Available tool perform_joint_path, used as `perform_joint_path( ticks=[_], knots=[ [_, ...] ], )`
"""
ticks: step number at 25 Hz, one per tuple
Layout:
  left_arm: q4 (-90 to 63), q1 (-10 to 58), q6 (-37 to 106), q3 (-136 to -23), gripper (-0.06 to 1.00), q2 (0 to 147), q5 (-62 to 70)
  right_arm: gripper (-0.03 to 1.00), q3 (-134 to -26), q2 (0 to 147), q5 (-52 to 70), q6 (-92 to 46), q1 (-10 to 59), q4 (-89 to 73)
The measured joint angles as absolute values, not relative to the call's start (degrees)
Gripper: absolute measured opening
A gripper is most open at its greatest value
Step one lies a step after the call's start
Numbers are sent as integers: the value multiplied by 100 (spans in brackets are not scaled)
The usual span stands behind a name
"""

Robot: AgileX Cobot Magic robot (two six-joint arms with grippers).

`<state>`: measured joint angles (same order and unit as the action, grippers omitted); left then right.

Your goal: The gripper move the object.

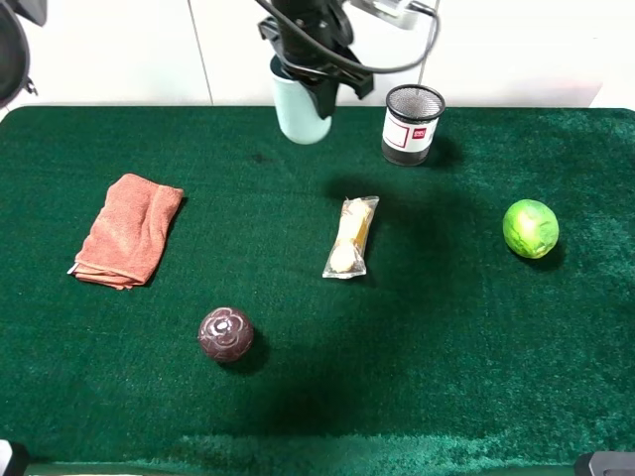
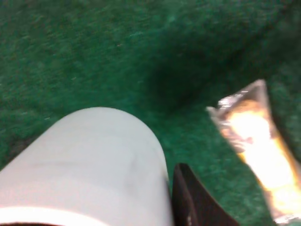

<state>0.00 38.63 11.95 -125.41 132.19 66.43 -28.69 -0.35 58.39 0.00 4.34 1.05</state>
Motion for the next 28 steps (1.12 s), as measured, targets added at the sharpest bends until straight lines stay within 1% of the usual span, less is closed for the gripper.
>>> perform_joint_path(
  ticks=[11,20,28],
  knots=[
    [0,4584,1060,-12541,9,13219,6643,70,-2869,-35,5828,0,434,105],
    [0,5028,975,-12541,9,13219,6617,70,-2869,-35,5828,0,434,105],
    [0,5357,912,-12541,9,13219,6312,70,-2869,-35,5834,0,434,105]
  ],
)
